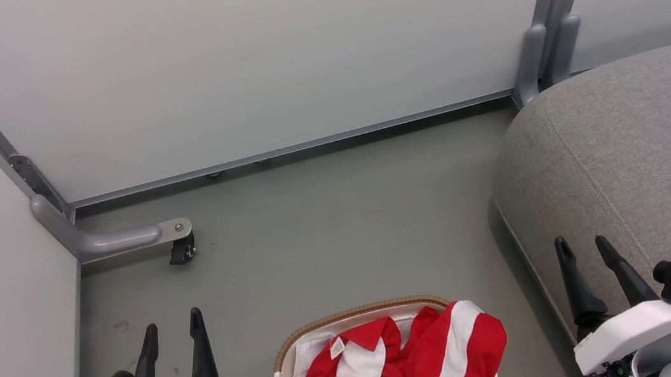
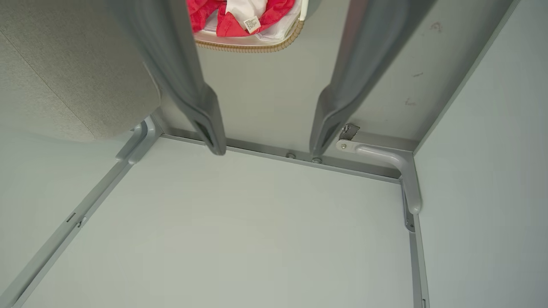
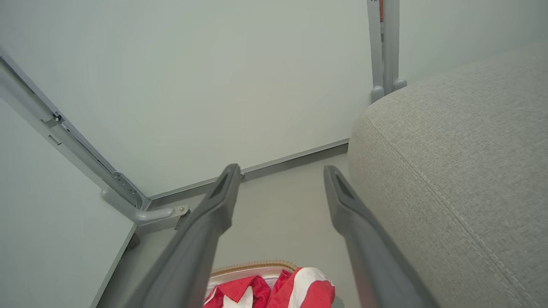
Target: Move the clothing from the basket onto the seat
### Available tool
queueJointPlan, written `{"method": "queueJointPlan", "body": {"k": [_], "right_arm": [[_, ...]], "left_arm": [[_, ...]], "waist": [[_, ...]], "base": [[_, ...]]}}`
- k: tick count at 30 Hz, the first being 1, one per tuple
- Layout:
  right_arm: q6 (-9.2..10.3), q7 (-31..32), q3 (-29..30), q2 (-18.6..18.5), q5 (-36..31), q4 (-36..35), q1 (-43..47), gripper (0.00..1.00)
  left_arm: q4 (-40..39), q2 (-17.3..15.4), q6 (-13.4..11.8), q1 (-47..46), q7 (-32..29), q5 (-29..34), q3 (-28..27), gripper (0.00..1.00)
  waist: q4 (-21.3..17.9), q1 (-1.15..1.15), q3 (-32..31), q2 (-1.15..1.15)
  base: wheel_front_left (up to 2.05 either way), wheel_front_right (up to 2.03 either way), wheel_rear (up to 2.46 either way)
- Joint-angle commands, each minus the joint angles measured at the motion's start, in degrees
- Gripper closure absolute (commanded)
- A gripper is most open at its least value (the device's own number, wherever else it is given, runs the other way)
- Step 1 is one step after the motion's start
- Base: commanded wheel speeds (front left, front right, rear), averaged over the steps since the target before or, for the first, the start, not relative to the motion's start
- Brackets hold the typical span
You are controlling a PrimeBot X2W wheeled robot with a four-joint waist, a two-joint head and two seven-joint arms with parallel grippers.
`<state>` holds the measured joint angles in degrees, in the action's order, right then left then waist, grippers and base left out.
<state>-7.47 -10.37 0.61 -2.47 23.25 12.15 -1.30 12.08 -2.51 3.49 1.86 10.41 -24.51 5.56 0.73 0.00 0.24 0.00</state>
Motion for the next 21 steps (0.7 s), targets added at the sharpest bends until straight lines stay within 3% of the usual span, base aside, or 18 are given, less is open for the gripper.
{"method": "queueJointPlan", "body": {"k": [1, 21], "right_arm": [[-0.03, -0.55, -0.20, -0.37, -1.53, -0.29, 0.63, 0.00], [-0.03, -3.03, -1.08, -0.48, -11.14, -0.33, 1.33, 0.00]], "left_arm": [[0.04, -0.42, -0.60, 0.70, 0.50, 1.50, 0.07, 0.00], [0.96, -0.49, -1.60, 1.95, 2.89, 9.62, 0.79, 0.00]], "waist": [[0.02, 0.00, 0.00, 0.00], [0.14, 0.00, -0.02, 0.00]], "base": [[0.00, 0.00, 0.00], [0.00, 0.00, 0.00]]}}
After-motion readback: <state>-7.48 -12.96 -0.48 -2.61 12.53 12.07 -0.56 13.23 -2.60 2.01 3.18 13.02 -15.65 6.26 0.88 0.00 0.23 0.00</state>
